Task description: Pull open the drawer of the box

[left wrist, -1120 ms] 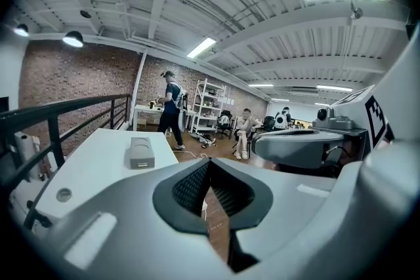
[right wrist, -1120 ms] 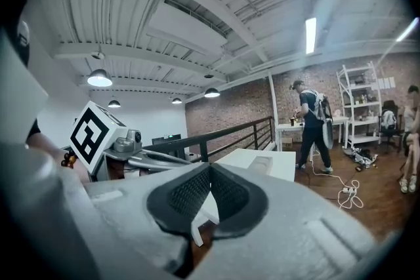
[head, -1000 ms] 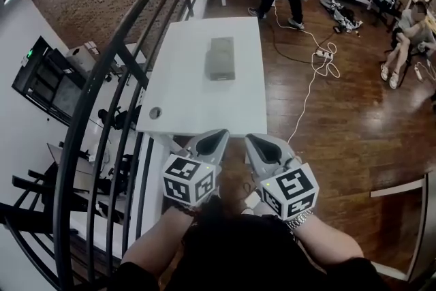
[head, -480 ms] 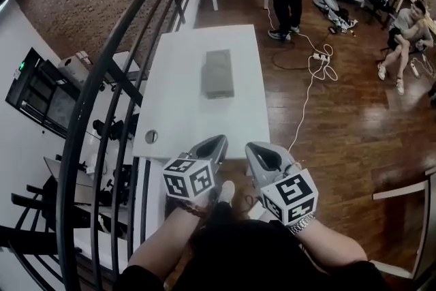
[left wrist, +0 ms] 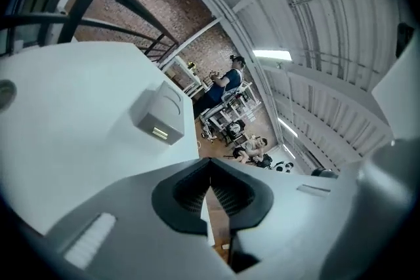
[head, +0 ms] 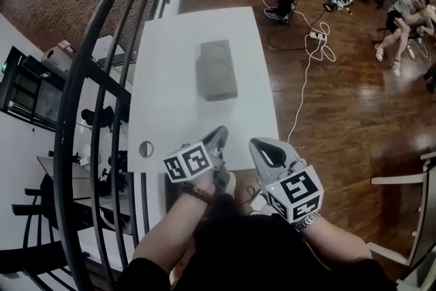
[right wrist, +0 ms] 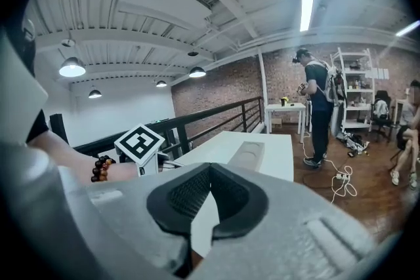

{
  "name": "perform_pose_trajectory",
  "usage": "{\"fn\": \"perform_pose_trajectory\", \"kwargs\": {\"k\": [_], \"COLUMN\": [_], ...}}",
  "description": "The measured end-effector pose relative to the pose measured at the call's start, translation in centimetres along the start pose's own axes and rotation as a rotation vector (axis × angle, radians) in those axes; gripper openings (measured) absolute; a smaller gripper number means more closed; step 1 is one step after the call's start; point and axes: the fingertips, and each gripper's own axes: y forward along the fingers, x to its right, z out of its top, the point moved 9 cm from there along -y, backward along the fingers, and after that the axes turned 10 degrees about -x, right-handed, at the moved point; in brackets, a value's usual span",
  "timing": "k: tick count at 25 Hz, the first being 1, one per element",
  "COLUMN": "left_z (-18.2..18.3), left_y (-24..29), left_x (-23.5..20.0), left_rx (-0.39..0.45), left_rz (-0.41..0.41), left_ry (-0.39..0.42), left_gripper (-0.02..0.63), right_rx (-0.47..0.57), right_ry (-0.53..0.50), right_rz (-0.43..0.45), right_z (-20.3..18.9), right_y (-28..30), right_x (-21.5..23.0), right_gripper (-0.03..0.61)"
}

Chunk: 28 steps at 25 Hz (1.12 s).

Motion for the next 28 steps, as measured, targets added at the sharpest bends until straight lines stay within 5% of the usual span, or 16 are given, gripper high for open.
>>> {"fn": "perform_pose_trajectory", "kwargs": {"k": [10, 28], "left_z": [2.8, 3.9], "left_y": [5.2, 9.9], "left_x": [-6.7, -11.4], "left_rx": [-0.031, -0.062], "left_rz": [-0.051, -0.051], "left_ry": [-0.296, -0.463], "left_gripper": [0.041, 0.074], "right_rx": [-0.078, -0.142], "right_ry": [0.041, 0.120], "right_rz": [-0.040, -0.047], "right_z": [1.1, 0.2], "right_y": [5.0, 9.1], "right_x": [1.6, 4.0], "right_gripper": [-0.010, -0.011]}}
